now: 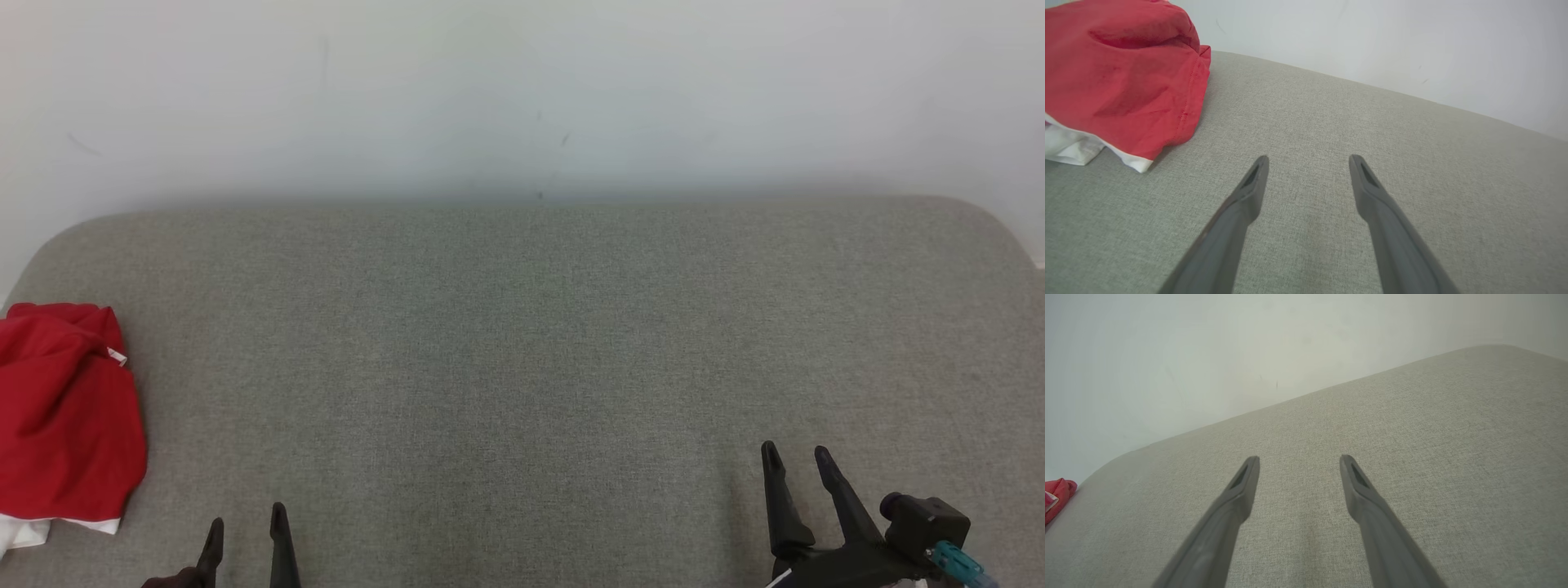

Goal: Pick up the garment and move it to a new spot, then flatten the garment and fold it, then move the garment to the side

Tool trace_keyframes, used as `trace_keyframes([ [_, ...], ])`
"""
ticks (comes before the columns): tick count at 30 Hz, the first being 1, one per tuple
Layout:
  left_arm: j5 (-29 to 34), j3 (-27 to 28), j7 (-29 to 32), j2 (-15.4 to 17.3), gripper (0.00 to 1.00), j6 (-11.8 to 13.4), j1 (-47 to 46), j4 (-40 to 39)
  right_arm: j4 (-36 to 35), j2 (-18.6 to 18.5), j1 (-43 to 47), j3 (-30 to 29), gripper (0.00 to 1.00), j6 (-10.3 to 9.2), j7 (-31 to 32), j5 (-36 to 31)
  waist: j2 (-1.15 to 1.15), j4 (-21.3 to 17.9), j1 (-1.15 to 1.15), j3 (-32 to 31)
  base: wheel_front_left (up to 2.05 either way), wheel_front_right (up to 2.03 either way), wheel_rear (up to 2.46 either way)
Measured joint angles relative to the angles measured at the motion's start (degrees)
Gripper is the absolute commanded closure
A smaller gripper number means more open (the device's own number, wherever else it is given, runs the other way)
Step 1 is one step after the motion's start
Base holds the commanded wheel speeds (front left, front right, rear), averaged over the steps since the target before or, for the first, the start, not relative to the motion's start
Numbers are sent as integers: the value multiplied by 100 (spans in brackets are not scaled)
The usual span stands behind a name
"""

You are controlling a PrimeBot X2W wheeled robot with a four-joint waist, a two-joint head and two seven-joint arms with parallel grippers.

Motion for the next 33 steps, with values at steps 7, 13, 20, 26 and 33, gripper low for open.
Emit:
trace_keyframes([
  [7,312,5,-73,4,0,24,2,23,31,-2,-6,29,0,0,-91,-325,0,-16,0,30,0,0,0],
  [13,623,-24,-157,5,0,62,21,36,65,-4,-23,57,0,0,-167,-627,0,-24,0,53,0,0,0],
  [20,901,-29,-230,9,0,107,65,46,109,-11,-27,75,0,0,-242,-916,0,-35,0,48,0,0,0],
  [26,1145,-24,-285,11,0,147,73,47,121,-11,-33,74,0,0,-300,-1135,0,-41,0,43,0,0,0],
  [33,1269,-11,-323,11,0,149,79,69,87,-2,11,16,0,0,-327,-1306,0,38,0,40,0,0,0],
])
